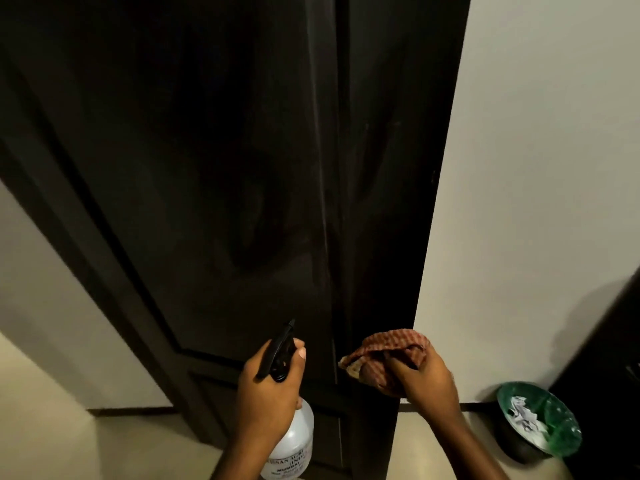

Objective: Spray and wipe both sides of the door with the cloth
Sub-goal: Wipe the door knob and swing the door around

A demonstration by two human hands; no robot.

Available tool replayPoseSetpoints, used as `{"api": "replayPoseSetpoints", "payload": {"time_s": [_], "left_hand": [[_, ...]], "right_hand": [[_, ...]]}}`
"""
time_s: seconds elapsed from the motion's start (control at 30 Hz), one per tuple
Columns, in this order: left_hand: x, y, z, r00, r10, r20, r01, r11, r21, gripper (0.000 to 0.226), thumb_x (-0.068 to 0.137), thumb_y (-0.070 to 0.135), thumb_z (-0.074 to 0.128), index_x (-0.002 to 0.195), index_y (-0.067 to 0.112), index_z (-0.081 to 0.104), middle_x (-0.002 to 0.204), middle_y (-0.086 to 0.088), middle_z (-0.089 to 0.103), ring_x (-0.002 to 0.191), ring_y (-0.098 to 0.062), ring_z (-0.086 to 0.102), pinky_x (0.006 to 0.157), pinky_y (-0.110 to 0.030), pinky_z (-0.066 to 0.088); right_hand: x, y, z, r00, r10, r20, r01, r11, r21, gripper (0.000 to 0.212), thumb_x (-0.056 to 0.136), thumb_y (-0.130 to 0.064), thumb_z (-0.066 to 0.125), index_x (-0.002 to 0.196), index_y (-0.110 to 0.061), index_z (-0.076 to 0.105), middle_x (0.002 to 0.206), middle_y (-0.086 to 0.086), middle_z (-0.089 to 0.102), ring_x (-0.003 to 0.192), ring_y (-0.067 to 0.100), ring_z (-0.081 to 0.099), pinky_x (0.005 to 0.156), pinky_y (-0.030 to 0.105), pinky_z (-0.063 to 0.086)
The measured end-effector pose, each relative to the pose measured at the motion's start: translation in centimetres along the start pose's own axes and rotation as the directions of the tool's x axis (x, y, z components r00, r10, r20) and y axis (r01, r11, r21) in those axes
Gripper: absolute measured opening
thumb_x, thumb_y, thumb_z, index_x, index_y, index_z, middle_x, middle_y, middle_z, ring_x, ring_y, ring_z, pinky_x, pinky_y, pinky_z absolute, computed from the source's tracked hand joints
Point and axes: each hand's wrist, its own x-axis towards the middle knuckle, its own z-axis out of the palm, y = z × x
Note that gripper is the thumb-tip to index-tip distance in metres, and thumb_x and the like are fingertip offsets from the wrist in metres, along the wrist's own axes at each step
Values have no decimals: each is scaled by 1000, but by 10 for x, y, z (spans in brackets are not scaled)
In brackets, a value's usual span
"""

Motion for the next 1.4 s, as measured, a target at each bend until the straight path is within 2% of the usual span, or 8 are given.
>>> {"api": "replayPoseSetpoints", "payload": {"time_s": [0.13,0.3,0.47,0.77,0.87,1.03,1.27,1.4], "left_hand": [[-45,-7,-9,998,-65,-15,64,997,-42,5,98,25,73,98,27,78,50,-2,58,43,-16,57,54,-35,56],[-88,-2,-12,995,-95,-8,94,991,-92,5,98,21,73,99,22,78,45,-3,53,41,-15,54,51,-32,55],[-123,-1,-11,988,-118,-103,106,988,-116,6,97,18,75,95,21,80,41,-9,53,39,-22,54,54,-40,56],[-184,-9,12,918,-208,-338,177,977,-122,5,93,20,79,88,22,81,42,-13,59,37,-27,54,50,-37,54],[-208,-6,18,880,-180,-439,142,983,-119,10,91,22,80,85,30,81,44,-17,61,36,-26,54,50,-40,56],[-249,8,21,832,-83,-549,60,996,-59,7,96,14,74,96,20,78,41,-11,57,37,-24,55,52,-44,57],[-294,28,6,736,-34,-677,14,999,-35,9,96,15,73,100,20,79,49,-2,63,42,-16,56,50,-29,56],[-311,32,-1,695,-4,-719,-23,999,-28,8,95,17,72,100,19,78,46,-4,60,41,-17,56,50,-30,56]], "right_hand": [[-47,-4,-21,977,-61,-205,125,940,316,22,95,-17,74,113,-28,66,103,-4,76,93,20,75,70,34,63],[-60,-25,-48,960,-17,-278,163,845,509,13,106,-15,58,113,-8,66,93,5,72,82,19,67,68,32,54],[-63,-43,-48,991,-95,93,46,900,433,33,112,-26,45,98,-3,65,63,9,61,53,25,53,47,28,40],[-85,-43,-53,883,-58,466,-82,958,276,25,109,-25,51,105,-11,72,91,19,78,89,41,75,82,48,58],[-95,-24,-50,798,-52,600,-46,988,146,26,108,-24,54,103,-12,77,90,12,81,85,32,78,85,48,61],[-117,2,-38,647,-18,762,55,998,-23,24,107,-27,58,103,-11,76,75,5,78,59,14,71,53,34,55],[-155,0,-23,621,-176,763,259,966,11,11,101,-20,67,111,-19,64,78,9,78,52,24,70,46,33,54],[-171,-4,-5,568,-231,790,418,908,-35,39,93,-35,75,127,-33,55,108,-5,75,89,16,74,68,32,61]]}}
